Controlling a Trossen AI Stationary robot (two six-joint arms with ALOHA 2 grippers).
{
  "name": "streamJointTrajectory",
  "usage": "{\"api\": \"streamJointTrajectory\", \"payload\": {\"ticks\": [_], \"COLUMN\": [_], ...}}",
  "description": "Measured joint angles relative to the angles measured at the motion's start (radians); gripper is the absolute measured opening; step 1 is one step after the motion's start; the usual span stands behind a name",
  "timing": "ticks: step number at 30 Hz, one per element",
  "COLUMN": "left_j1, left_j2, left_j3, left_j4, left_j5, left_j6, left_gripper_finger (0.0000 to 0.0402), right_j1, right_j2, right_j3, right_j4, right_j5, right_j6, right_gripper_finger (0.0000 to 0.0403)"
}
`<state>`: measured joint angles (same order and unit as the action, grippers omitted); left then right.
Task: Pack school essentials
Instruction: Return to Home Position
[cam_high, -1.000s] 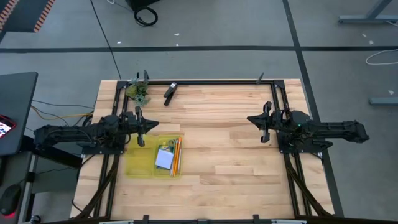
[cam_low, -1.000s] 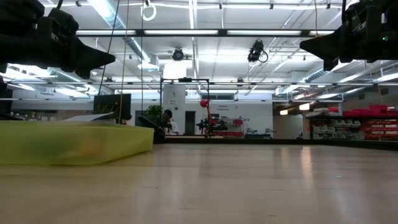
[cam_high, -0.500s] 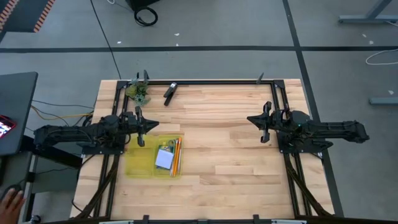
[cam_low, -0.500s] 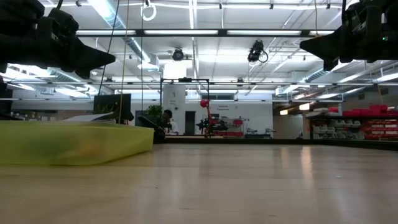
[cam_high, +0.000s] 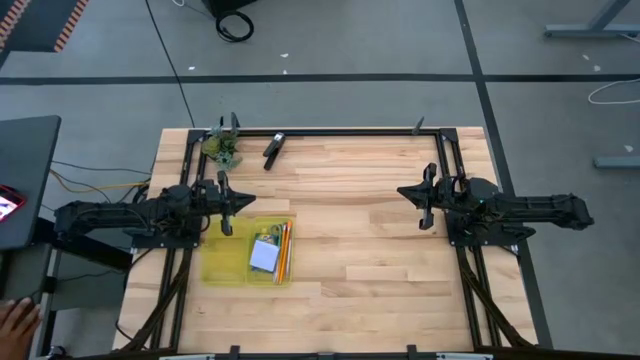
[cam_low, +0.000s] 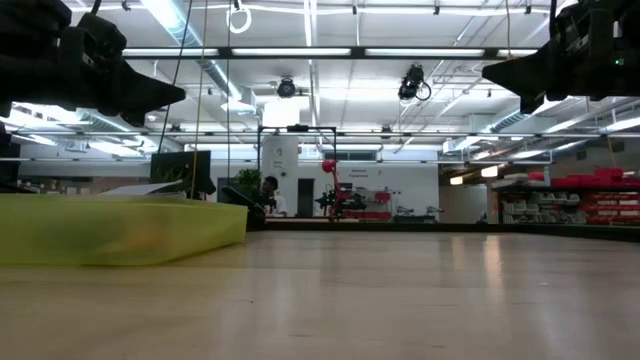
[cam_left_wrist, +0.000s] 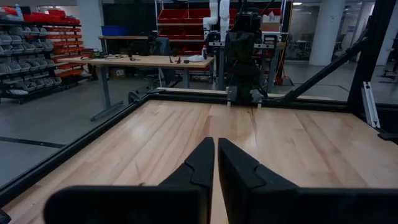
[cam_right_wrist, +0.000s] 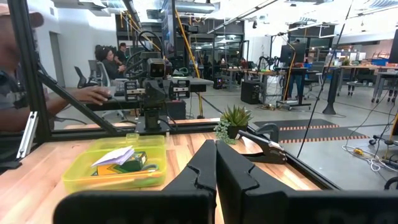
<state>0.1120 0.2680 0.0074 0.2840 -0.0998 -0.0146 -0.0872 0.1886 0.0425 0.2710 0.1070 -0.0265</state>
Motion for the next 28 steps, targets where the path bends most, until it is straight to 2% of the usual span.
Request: {"api": "streamJointTrajectory", "payload": {"ticks": [15, 28], "left_j1": [0.000, 0.000], "left_j2": [0.000, 0.000], "left_j3": [0.000, 0.000], "left_j4": [0.000, 0.000], "left_j5": [0.000, 0.000], "left_j6": [0.000, 0.000], "left_gripper_finger": [0.0018, 0.0030], "right_j1": [0.000, 0.000], "right_j2": [0.000, 0.000], "right_j3": [0.000, 0.000], "right_j4": [0.000, 0.000], "right_j5": [0.000, 0.000], "right_j6": [0.000, 0.000], "right_gripper_finger": [0.0010, 0.0010]}}
